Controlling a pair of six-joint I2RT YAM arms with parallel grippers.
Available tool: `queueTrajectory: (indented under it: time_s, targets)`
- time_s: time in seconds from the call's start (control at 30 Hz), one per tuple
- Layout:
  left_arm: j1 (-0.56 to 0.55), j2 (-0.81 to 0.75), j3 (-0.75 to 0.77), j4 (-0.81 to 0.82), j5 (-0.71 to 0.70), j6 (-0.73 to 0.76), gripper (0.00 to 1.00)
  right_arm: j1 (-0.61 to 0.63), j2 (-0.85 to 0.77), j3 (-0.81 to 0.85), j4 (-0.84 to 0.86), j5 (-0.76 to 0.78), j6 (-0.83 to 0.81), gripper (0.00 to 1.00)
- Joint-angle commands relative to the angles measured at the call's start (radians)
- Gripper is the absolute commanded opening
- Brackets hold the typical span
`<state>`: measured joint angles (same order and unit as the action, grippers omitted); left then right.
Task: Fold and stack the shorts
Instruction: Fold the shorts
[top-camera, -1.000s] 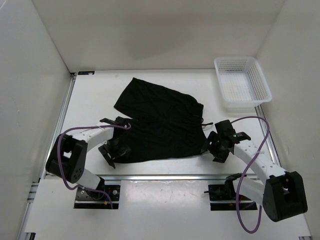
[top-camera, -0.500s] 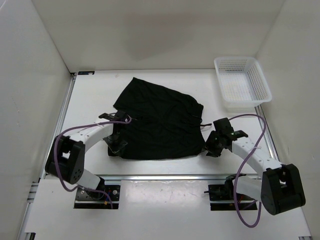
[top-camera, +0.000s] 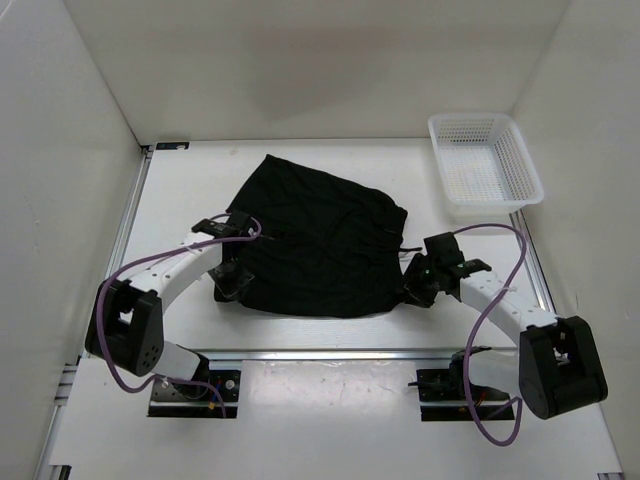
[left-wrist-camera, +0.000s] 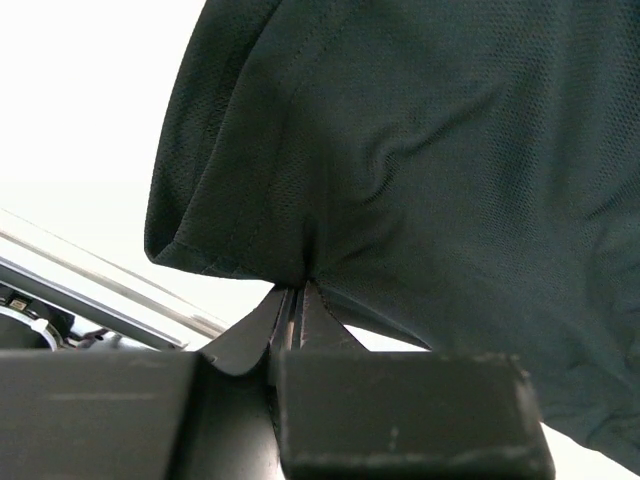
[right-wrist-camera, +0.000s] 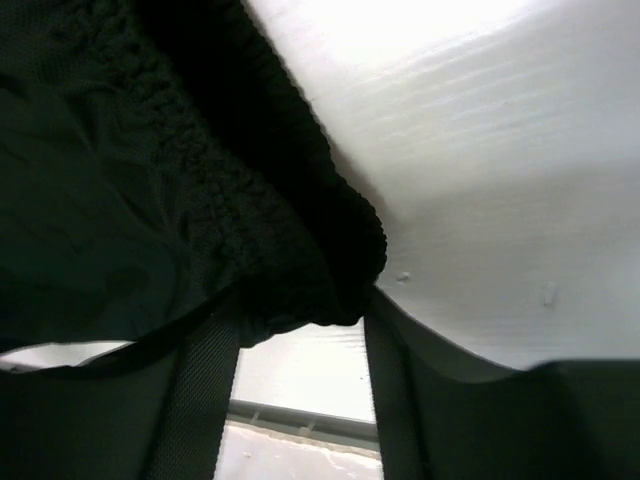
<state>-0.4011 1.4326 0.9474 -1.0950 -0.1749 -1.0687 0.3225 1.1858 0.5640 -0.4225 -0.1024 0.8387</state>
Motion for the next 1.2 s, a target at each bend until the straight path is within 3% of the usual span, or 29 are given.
queueTrajectory:
  time_s: [0.0, 0.07, 0.1, 0.2, 0.47, 0.63, 0.93, 1.17]
  targets:
    - [0.005, -0.012, 0.04, -0.013, -0.032, 0.007, 0.1, 0.015, 0.021, -0.009, 0.065, -0.039, 0.013, 0.47]
    - [0.005, -0.012, 0.069, -0.013, -0.032, 0.007, 0.1, 0.015, 0.032, -0.009, 0.065, -0.039, 0.013, 0.33]
    - [0.005, -0.012, 0.083, -0.026, -0.043, 0.007, 0.1, 0.015, 0.032, 0.0, 0.053, -0.039, 0.013, 0.19]
    - [0.005, 0.008, 0.172, -0.072, -0.084, 0.026, 0.1, 0.015, 0.022, 0.01, 0.008, 0.009, 0.013, 0.01]
    - [0.082, 0.121, 0.529, -0.143, -0.144, 0.116, 0.1, 0.015, -0.034, 0.164, -0.133, 0.134, 0.002, 0.01]
    - [0.168, 0.265, 0.874, -0.164, -0.153, 0.196, 0.1, 0.015, 0.001, 0.31, -0.163, 0.223, -0.033, 0.01]
    - [0.238, 0.687, 1.494, -0.174, -0.092, 0.324, 0.1, -0.013, 0.338, 0.674, -0.187, 0.288, -0.069, 0.01]
    - [0.278, 0.865, 1.636, 0.053, 0.052, 0.391, 0.1, -0.056, 0.596, 0.919, -0.208, 0.316, -0.069, 0.01]
